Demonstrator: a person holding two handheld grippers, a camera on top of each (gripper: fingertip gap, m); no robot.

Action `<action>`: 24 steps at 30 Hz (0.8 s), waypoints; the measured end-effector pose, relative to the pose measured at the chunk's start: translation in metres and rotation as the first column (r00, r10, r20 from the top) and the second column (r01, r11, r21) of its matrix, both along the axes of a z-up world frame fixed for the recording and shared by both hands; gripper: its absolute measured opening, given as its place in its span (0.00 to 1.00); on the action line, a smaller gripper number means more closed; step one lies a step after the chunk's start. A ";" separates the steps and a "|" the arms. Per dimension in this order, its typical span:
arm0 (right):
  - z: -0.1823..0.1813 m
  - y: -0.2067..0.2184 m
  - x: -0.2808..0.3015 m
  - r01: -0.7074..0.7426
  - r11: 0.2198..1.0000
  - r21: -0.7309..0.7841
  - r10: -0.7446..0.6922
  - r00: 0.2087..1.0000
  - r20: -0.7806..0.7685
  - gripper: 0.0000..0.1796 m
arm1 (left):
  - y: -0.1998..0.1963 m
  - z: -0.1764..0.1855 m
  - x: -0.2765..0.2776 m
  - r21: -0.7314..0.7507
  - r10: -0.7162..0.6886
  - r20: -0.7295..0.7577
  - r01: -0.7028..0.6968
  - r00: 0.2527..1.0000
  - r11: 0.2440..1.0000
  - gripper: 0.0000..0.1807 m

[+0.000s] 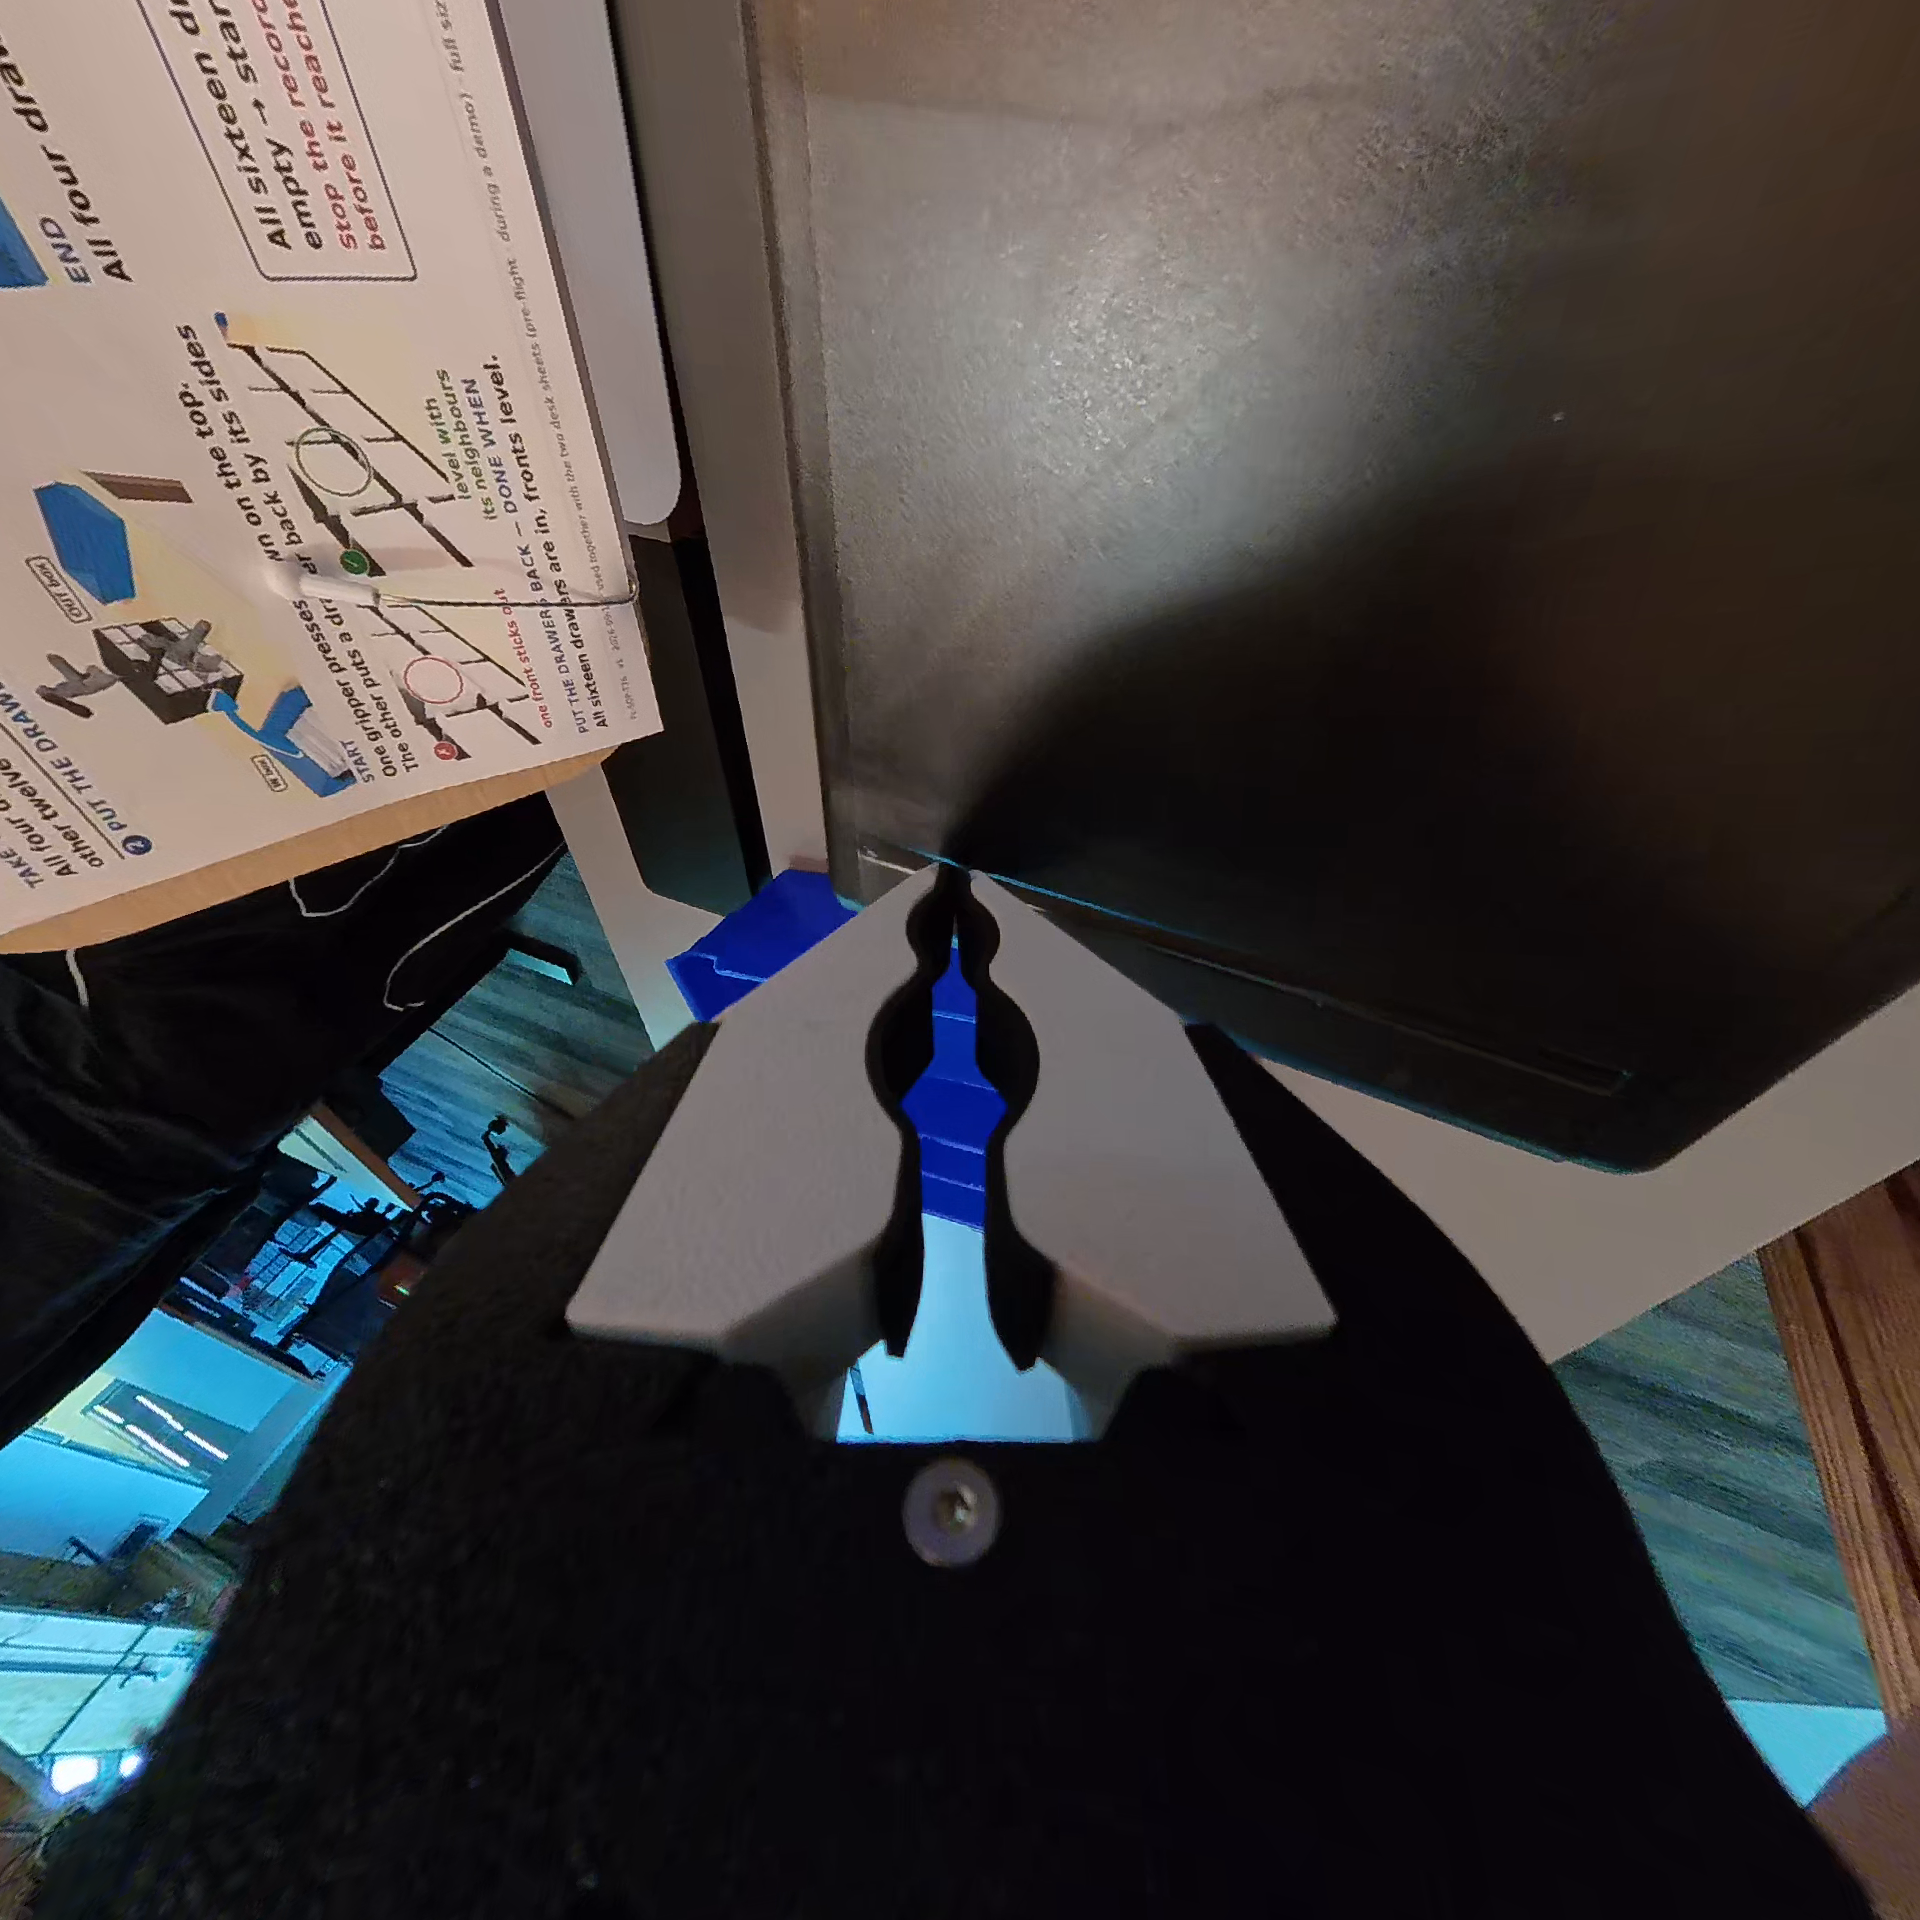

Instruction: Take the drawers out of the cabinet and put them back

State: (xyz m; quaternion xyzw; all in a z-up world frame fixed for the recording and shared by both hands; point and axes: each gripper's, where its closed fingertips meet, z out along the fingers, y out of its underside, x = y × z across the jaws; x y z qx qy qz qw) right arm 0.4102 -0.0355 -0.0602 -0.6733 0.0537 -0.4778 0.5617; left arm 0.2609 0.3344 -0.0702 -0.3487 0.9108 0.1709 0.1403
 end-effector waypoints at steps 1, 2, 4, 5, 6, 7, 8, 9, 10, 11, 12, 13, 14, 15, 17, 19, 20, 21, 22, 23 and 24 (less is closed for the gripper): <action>-0.003 0.005 -0.015 0.004 0.999 0.044 -0.003 1.000 -0.006 0.40 | 0.000 0.000 0.000 0.000 0.004 -0.001 -0.004 1.000 1.000 0.00; -0.011 0.013 -0.032 -0.022 0.997 0.073 0.025 0.999 -0.039 0.40 | 0.000 0.000 0.000 0.000 0.008 -0.001 -0.008 1.000 1.000 0.00; -0.023 0.030 -0.062 -0.057 0.985 0.162 0.076 0.991 -0.114 0.41 | 0.000 0.000 0.000 0.000 0.013 -0.001 -0.013 1.000 1.000 0.00; -0.031 0.041 -0.080 -0.109 0.974 0.198 0.139 0.979 -0.146 0.36 | 0.000 0.000 0.000 -0.001 0.016 -0.001 -0.016 1.000 1.000 0.00; -0.037 0.051 -0.095 -0.152 0.959 0.241 0.198 0.964 -0.179 0.34 | 0.000 0.000 0.000 -0.003 0.019 0.000 -0.019 1.000 1.000 0.00; -0.045 0.060 -0.106 -0.160 0.949 0.272 0.223 0.950 -0.218 0.33 | 0.000 0.000 0.000 -0.006 0.021 0.000 -0.021 1.000 1.000 0.00; -0.055 0.066 -0.112 -0.136 0.946 0.294 0.220 0.936 -0.276 0.31 | 0.000 0.000 0.000 -0.009 0.024 0.000 -0.024 1.000 1.000 0.00; -0.065 0.075 -0.119 -0.118 0.940 0.321 0.234 0.907 -0.351 0.29 | 0.000 0.000 0.000 -0.014 0.028 0.000 -0.028 1.000 1.000 0.00; -0.073 0.087 -0.132 -0.132 0.921 0.367 0.294 0.854 -0.430 0.26 | 0.000 0.000 0.000 -0.019 0.032 0.001 -0.032 0.999 0.999 0.00; -0.077 0.099 -0.146 -0.152 0.883 0.443 0.380 0.786 -0.487 0.25 | 0.000 0.000 0.000 -0.023 0.036 0.002 -0.036 0.999 0.999 0.00; -0.076 0.108 -0.157 -0.153 0.826 0.543 0.474 0.710 -0.521 0.25 | 0.000 0.000 0.000 -0.027 0.038 0.003 -0.038 0.999 0.999 0.00; -0.075 0.115 -0.164 -0.124 0.760 0.638 0.558 0.627 -0.543 0.23 | 0.000 0.000 0.000 -0.030 0.040 0.003 -0.040 0.999 0.999 0.00; -0.074 0.120 -0.168 -0.074 0.692 0.718 0.634 0.538 -0.556 0.21 | 0.000 0.000 0.000 -0.033 0.041 0.004 -0.041 0.999 0.999 0.00; -0.073 0.124 -0.171 -0.030 0.627 0.779 0.702 0.457 -0.547 0.18 | 0.000 0.000 0.000 -0.035 0.041 0.005 -0.041 0.999 0.999 0.00; -0.072 0.129 -0.171 0.083 0.498 0.863 0.805 0.326 -0.496 0.12 | 0.000 0.000 0.000 -0.040 0.041 0.007 -0.041 0.999 0.998 0.00; -0.080 0.130 -0.161 0.230 0.397 0.889 0.861 0.242 -0.447 0.10 | 0.000 0.000 0.000 -0.043 0.038 0.010 -0.038 0.999 0.998 0.00; -0.088 0.129 -0.152 0.315 0.354 0.880 0.876 0.219 -0.431 0.11 | 0.000 0.000 0.000 -0.043 0.035 0.012 -0.034 0.999 0.998 0.00; -0.098 0.129 -0.144 0.391 0.325 0.861 0.883 0.200 -0.424 0.13 | 0.000 0.000 0.000 -0.043 0.032 0.013 -0.032 0.999 0.999 0.00; -0.107 0.128 -0.138 0.444 0.306 0.842 0.886 0.191 -0.422 0.15 | 0.000 0.000 0.000 -0.044 0.030 0.014 -0.030 0.999 0.999 0.00; -0.114 0.127 -0.132 0.489 0.287 0.824 0.887 0.190 -0.421 0.20 | 0.000 0.000 0.000 -0.046 0.028 0.015 -0.027 0.999 0.999 0.00; -0.120 0.125 -0.128 0.528 0.268 0.806 0.887 0.191 -0.420 0.25 | 0.000 0.000 0.000 -0.048 0.025 0.016 -0.025 1.000 0.999 0.00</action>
